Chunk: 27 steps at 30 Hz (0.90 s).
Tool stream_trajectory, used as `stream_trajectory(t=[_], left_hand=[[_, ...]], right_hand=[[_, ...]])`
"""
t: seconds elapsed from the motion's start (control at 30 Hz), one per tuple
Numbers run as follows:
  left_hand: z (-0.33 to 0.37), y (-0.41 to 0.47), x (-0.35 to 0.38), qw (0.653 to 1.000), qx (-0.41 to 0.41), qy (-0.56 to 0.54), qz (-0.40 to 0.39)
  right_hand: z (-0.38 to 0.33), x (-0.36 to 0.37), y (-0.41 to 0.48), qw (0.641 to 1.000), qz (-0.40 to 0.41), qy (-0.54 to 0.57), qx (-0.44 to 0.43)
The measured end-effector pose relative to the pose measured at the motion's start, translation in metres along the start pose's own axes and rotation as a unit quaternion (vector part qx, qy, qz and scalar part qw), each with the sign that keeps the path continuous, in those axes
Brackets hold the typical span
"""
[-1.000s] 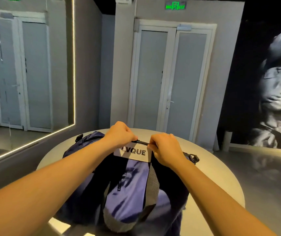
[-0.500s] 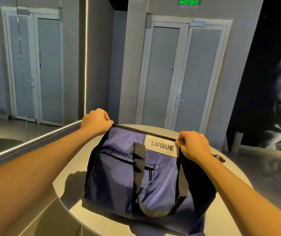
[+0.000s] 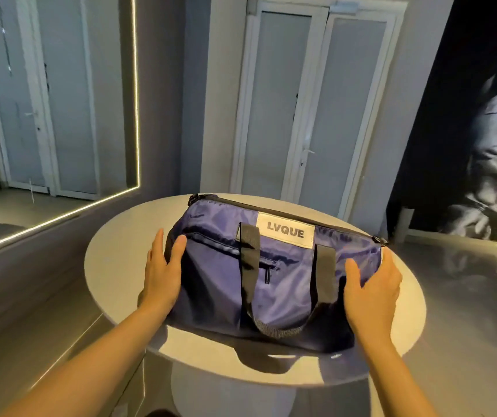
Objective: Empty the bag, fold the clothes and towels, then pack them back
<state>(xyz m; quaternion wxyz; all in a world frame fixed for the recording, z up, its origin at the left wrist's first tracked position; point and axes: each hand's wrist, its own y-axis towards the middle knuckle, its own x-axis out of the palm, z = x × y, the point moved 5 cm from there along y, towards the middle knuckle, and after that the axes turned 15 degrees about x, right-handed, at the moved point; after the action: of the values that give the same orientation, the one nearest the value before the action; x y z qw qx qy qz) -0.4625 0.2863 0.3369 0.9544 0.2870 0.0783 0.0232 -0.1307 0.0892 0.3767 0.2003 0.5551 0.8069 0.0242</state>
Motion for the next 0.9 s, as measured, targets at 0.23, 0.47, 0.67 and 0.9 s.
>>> stream_trajectory(t=[0.23,0.47,0.67,0.9], left_hand=[[-0.024,-0.037,0.031,0.998,-0.050,-0.036,-0.006],[-0.040,-0.005,0.066,0.999,-0.046,-0.007,-0.013],[-0.067,0.048,0.119,0.999,-0.051,-0.003,-0.002],[-0.096,0.115,0.171,0.997,-0.070,0.023,-0.021]], right_hand=[[0.041,0.039,-0.043,0.987,-0.104,0.057,0.111],[0.048,0.081,0.010,0.983,-0.145,0.026,0.110],[0.067,0.130,0.090,0.975,-0.195,0.046,0.099],[0.073,0.191,0.169,0.968,-0.237,0.031,0.080]])
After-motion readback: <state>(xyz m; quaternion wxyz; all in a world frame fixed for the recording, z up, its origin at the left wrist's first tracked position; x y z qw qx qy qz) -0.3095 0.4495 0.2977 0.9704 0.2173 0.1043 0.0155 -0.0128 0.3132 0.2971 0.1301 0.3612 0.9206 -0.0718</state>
